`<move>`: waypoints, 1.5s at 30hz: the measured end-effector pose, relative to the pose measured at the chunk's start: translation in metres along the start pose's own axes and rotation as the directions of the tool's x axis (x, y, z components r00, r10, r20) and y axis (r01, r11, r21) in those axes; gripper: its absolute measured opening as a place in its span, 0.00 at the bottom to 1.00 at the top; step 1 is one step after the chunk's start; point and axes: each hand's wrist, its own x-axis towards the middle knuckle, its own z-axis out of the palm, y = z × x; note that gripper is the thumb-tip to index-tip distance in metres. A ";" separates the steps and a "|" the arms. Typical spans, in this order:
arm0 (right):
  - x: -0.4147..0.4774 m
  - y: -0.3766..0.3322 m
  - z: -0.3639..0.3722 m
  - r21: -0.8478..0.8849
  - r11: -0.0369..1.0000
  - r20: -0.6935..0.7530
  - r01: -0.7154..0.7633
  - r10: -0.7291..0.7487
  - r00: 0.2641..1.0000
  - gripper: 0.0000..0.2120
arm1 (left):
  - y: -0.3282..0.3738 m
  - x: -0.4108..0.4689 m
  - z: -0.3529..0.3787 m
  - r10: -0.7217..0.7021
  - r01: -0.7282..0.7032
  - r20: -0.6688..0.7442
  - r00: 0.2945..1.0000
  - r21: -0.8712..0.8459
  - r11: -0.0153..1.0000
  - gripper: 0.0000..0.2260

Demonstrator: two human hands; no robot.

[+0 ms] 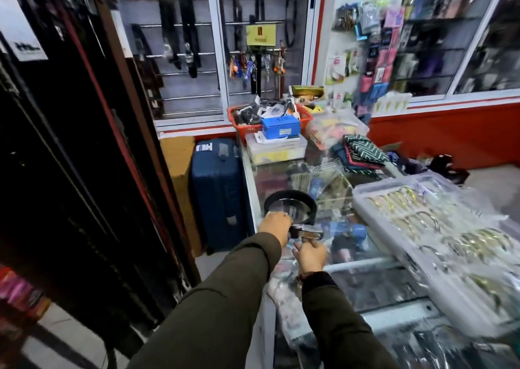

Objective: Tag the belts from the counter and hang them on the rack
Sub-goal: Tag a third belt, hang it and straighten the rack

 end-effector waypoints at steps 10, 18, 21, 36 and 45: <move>-0.035 -0.019 -0.002 0.066 0.994 0.149 0.092 -0.101 0.984 0.26 | -0.020 -0.036 0.019 -0.209 0.023 -0.247 0.946 -0.592 0.805 0.12; -0.092 -0.018 0.046 -0.232 0.875 0.485 0.424 -0.274 0.830 0.21 | -0.058 -0.115 -0.001 -0.516 -0.038 -0.363 0.776 -0.843 0.536 0.13; -0.121 -0.015 0.063 -0.230 0.814 0.564 0.533 -0.335 0.755 0.19 | -0.071 -0.144 -0.017 -0.563 -0.037 -0.430 0.706 -0.816 0.577 0.15; -0.228 -0.064 0.136 0.081 0.821 0.738 0.566 -0.431 0.519 0.10 | -0.107 -0.219 -0.142 -0.559 -0.295 -0.639 0.527 -0.755 0.585 0.14; -0.290 -0.149 0.192 0.272 0.785 0.800 0.557 -0.506 0.322 0.10 | -0.112 -0.244 -0.257 -0.482 -0.466 -0.803 0.349 -0.596 0.654 0.13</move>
